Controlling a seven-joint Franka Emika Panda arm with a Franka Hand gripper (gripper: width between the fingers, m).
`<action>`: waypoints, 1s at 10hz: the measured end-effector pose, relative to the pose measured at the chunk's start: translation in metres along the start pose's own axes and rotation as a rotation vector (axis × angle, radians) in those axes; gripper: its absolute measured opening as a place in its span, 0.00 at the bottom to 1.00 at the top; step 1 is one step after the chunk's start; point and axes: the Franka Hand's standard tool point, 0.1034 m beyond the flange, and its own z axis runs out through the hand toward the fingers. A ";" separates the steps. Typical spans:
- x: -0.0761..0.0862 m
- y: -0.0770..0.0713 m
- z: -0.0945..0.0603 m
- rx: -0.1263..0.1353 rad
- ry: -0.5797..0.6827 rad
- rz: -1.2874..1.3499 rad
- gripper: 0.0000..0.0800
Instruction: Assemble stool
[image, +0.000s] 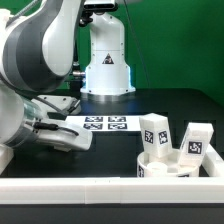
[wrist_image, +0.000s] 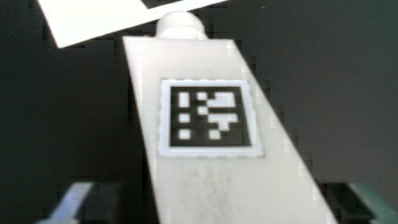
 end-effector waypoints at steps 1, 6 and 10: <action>0.000 0.000 -0.001 0.000 0.002 0.000 0.43; -0.002 -0.004 -0.012 0.001 0.022 -0.008 0.41; -0.045 -0.061 -0.059 -0.027 0.109 -0.020 0.41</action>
Offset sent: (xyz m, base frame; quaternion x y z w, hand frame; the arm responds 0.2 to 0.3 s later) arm 0.0031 0.0021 -0.0005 0.0150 0.0095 -0.0365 0.9992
